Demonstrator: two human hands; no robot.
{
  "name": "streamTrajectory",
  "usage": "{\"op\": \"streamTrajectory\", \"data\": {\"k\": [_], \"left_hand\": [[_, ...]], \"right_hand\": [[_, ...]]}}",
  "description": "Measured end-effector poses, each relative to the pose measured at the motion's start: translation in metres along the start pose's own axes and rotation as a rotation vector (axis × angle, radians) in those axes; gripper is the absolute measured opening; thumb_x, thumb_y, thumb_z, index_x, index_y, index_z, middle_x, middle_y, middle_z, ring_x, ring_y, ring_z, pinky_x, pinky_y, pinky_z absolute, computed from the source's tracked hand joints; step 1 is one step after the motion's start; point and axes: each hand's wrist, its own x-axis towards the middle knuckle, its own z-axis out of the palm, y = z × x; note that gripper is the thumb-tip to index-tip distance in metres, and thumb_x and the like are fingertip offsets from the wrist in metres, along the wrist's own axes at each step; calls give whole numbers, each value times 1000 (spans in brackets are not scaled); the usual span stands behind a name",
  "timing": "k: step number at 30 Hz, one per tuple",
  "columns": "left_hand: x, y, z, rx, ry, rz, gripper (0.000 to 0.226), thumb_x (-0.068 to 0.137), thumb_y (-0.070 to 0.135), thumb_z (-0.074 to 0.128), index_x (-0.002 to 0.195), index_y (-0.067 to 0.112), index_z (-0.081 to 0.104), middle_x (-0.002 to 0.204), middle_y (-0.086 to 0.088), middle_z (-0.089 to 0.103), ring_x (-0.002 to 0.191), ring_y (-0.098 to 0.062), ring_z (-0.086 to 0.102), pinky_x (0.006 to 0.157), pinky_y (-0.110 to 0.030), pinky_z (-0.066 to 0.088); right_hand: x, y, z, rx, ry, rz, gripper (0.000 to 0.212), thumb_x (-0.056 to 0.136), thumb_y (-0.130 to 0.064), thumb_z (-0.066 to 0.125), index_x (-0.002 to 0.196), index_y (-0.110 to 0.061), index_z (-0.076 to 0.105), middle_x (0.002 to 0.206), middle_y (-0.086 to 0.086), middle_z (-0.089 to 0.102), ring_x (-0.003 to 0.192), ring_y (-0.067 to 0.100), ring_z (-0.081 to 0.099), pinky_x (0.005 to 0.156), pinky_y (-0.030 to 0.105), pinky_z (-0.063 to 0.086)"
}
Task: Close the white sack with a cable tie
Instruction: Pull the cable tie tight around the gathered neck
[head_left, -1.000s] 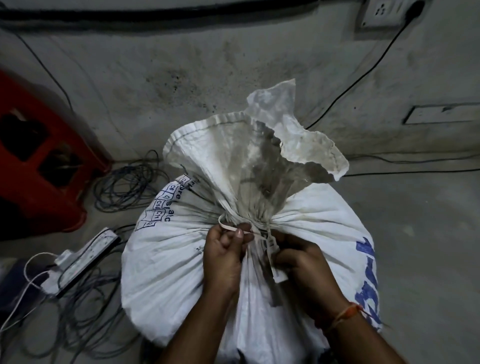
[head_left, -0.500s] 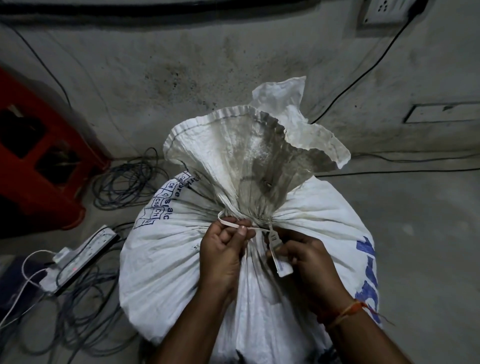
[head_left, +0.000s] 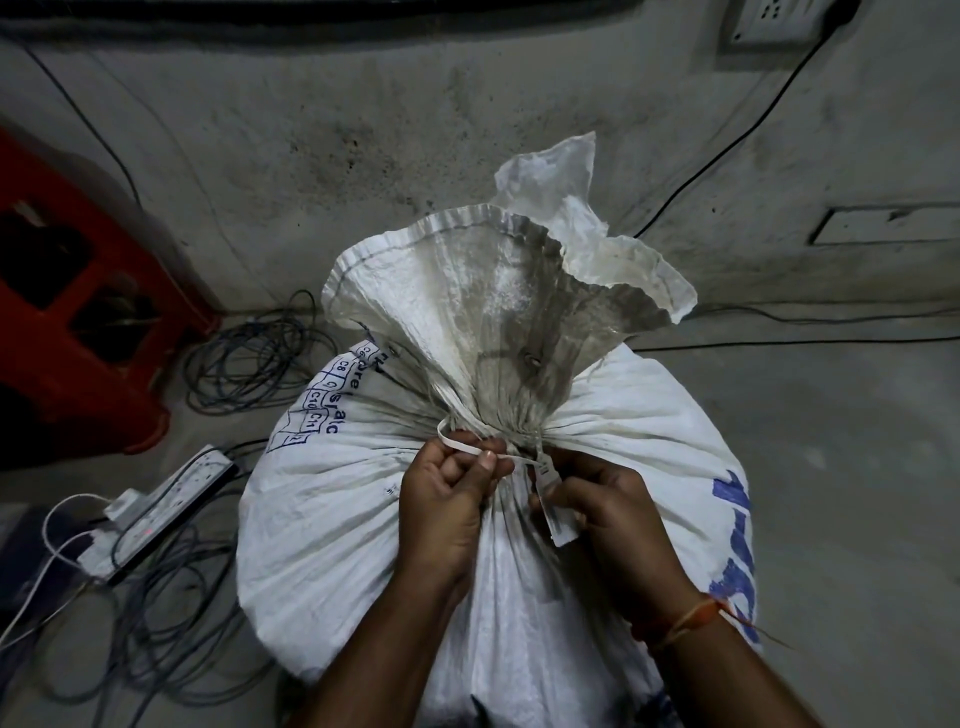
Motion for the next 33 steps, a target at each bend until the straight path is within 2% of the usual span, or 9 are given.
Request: {"op": "streamTrajectory", "data": {"k": [2, 4, 9, 16, 19, 24, 27, 30, 33], "left_hand": [[0, -1, 0, 2, -1, 10, 24, 93, -11, 61, 116, -6, 59, 84, -3, 80, 68, -10, 75, 68, -19, 60], [-1, -3, 0, -2, 1, 14, 23, 93, -11, 61, 114, -3, 60, 85, -4, 80, 69, -11, 75, 70, -19, 60], [1, -10, -1, -13, 15, 25, 21, 92, -11, 62, 105, 4, 63, 89, -9, 80, 75, -15, 75, 74, -24, 62], [0, -18, 1, -4, 28, 31, 19, 91, -10, 64, 105, 3, 65, 91, -12, 79, 81, -20, 75, 75, -27, 62], [0, -20, 0, -4, 39, 32, 18, 91, -8, 64, 102, 6, 66, 91, -11, 80, 85, -21, 76, 78, -29, 62], [-1, -28, 3, 20, 55, 30, 19, 89, -9, 67, 96, 8, 68, 86, -9, 79, 79, -21, 73, 73, -30, 61], [-2, -33, 1, 16, 41, 44, 18, 83, -4, 74, 98, 3, 68, 90, -15, 76, 83, -25, 70, 74, -31, 60], [0, -33, -2, -12, 25, 12, 20, 87, -8, 70, 106, -3, 67, 98, -21, 74, 89, -28, 71, 77, -33, 60], [2, -31, -2, 0, 53, -25, 20, 89, -7, 69, 108, -8, 65, 99, -24, 74, 90, -31, 71, 78, -35, 60]], "right_hand": [[-1, 0, 1, -13, 14, -12, 21, 80, 3, 57, 93, 7, 74, 97, 26, 75, 89, 27, 70, 83, 41, 55], [-1, 0, 2, 19, 17, 10, 20, 87, -3, 59, 92, 10, 73, 94, 28, 74, 84, 25, 69, 76, 38, 55], [1, 3, 3, 59, -18, 33, 31, 92, 8, 53, 96, -8, 79, 100, 13, 79, 91, 21, 74, 77, 24, 57], [3, 7, 4, 83, 31, 89, 20, 95, -2, 59, 108, -4, 75, 105, 15, 78, 104, 33, 73, 93, 38, 58], [3, 12, 3, 83, 67, 102, 19, 96, -2, 60, 110, -3, 73, 102, 16, 78, 102, 34, 73, 80, 31, 62], [2, 12, 4, -81, 9, 19, 24, 94, 2, 61, 111, -8, 74, 104, 9, 79, 104, 26, 74, 91, 36, 59], [2, 13, 3, -133, -24, -10, 28, 94, 6, 59, 111, -9, 75, 105, 7, 79, 104, 24, 74, 92, 38, 58], [3, 13, 3, -127, -59, 12, 35, 94, 11, 52, 112, -9, 75, 109, 7, 78, 109, 22, 72, 94, 33, 57], [2, 10, 7, 11, -62, 111, 35, 97, 12, 46, 112, -4, 74, 110, 13, 77, 110, 25, 71, 88, 25, 58]]}}
